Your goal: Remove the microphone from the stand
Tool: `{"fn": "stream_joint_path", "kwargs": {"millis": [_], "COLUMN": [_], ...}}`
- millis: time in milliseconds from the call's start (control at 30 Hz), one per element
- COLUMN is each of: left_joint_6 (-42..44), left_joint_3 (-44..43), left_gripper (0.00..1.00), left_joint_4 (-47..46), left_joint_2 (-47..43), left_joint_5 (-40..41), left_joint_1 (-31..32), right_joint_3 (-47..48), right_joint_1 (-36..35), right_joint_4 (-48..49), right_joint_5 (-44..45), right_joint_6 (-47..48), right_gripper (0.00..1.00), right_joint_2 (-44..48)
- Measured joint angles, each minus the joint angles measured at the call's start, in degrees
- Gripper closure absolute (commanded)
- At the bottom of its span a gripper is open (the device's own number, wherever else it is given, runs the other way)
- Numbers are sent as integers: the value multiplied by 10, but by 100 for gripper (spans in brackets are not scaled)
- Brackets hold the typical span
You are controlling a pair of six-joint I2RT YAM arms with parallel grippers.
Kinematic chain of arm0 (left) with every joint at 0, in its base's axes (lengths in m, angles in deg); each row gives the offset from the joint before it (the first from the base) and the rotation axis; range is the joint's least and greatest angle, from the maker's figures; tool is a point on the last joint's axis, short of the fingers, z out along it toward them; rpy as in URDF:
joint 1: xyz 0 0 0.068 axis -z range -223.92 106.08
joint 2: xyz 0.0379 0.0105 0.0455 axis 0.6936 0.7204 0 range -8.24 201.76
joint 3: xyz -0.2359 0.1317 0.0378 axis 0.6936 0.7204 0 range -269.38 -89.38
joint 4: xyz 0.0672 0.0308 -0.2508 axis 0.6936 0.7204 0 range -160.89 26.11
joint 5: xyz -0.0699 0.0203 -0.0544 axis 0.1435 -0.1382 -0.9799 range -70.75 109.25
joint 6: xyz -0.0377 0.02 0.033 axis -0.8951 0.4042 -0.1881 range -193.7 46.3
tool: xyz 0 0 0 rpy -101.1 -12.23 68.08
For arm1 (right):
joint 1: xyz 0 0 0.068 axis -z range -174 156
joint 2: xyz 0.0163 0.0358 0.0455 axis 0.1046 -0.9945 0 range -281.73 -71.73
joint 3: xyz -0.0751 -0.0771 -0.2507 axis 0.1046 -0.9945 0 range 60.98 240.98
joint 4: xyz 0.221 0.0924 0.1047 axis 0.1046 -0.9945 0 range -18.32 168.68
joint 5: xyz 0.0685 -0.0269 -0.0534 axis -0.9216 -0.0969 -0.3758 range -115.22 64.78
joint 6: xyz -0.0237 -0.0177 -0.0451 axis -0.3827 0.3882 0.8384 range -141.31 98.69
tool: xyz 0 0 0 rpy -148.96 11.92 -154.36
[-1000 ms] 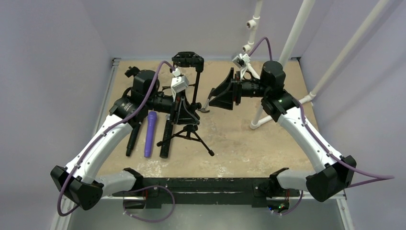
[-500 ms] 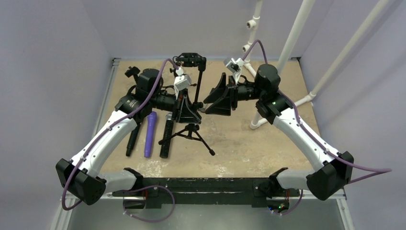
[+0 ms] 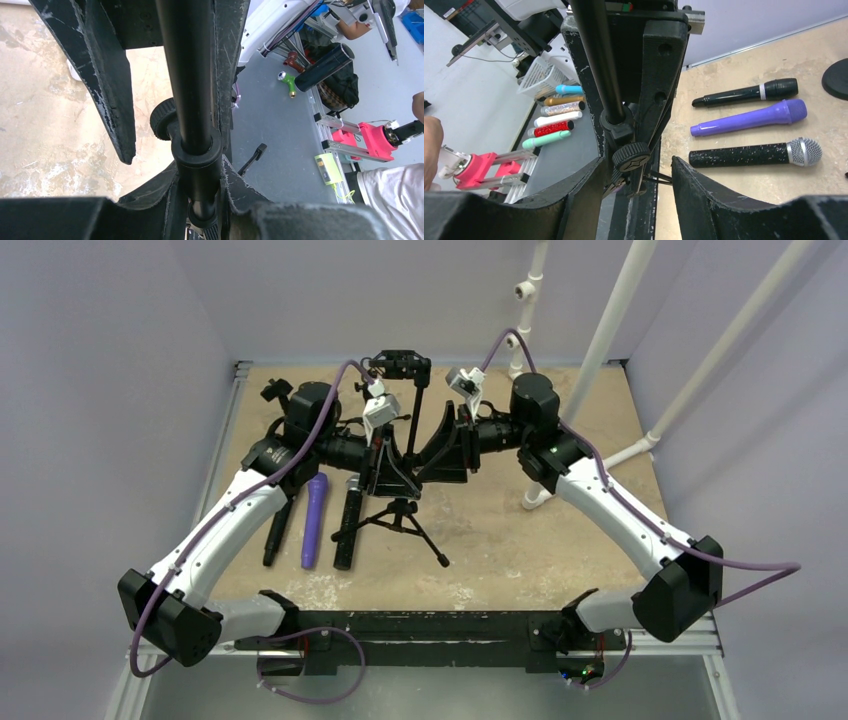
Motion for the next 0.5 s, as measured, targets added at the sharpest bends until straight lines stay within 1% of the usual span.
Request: {"fn": "stream_joint_path", "kwargs": {"millis": [167, 267, 367, 433, 500], "left_joint_6": [0, 0, 0, 0, 0], "left_joint_3": [8, 23, 29, 30, 30], "left_gripper": [100, 100, 100, 100, 100], "left_joint_4": [-7, -7, -5, -6, -6], "left_joint_2": [0, 0, 0, 0, 0], "left_joint_5": [-16, -23, -25, -27, -30], "left_joint_1": [0, 0, 0, 0, 0], "right_joint_3": [11, 16, 20, 21, 21], "right_joint_1": [0, 0, 0, 0, 0], "right_joint_4": [-4, -5, -8, -9, -11], "right_joint_5": [0, -1, -2, -3, -3], "right_joint_6": [11, 15, 17, 19, 21], "right_gripper": [49, 53, 64, 74, 79], "right_joint_2": [0, 0, 0, 0, 0]}}
